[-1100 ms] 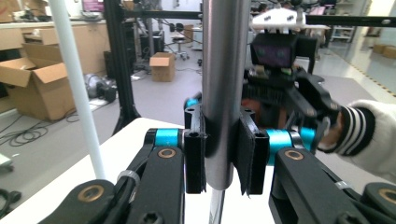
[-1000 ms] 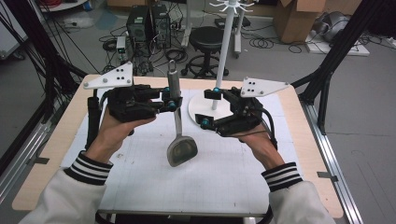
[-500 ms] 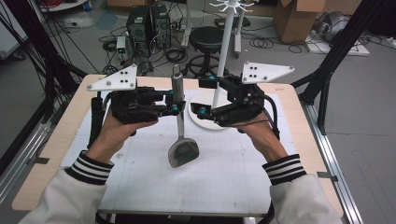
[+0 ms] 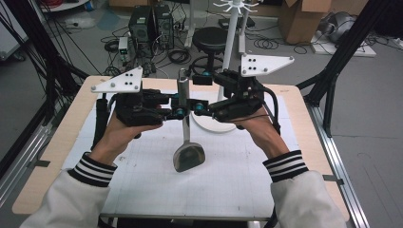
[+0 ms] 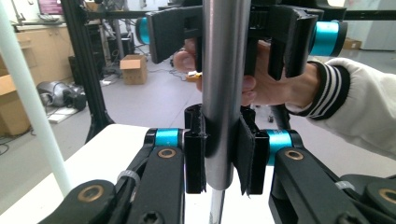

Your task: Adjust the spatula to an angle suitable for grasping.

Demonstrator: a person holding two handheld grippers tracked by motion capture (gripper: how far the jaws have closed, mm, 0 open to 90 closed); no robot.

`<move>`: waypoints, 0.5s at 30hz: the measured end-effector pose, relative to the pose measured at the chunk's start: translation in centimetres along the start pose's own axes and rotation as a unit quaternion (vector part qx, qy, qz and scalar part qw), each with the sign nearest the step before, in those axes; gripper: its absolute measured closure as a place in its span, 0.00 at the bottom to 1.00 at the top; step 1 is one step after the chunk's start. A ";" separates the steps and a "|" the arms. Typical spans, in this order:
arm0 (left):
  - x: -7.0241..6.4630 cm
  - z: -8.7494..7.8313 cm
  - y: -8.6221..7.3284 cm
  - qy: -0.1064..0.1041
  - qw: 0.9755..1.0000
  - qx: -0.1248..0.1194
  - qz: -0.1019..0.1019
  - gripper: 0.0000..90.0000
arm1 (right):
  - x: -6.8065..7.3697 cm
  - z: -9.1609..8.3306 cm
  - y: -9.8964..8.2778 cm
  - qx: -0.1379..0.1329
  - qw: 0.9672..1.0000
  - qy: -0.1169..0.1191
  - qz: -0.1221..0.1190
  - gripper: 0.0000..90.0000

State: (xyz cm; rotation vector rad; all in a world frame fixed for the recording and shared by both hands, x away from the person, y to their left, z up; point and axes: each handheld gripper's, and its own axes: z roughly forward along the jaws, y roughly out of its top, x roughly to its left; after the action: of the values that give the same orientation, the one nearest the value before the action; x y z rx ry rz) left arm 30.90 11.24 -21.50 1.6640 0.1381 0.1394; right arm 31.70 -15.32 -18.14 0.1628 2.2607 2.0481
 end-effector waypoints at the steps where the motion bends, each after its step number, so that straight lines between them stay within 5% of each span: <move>1: 0.0 0.1 0.0 -0.002 1.000 -0.001 0.000 0.84 | 0.0 0.1 0.0 -0.001 1.000 0.002 -0.001 0.33; 15: 0.1 1.0 0.0 -0.022 1.000 0.002 0.000 0.84 | -0.4 0.2 0.1 -0.006 1.000 0.026 -0.006 0.53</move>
State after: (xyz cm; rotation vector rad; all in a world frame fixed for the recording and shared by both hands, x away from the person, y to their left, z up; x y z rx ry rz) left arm 31.22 10.31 -21.60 1.6689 0.1056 0.1019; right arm 32.09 -15.13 -18.10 0.0958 2.2735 2.0823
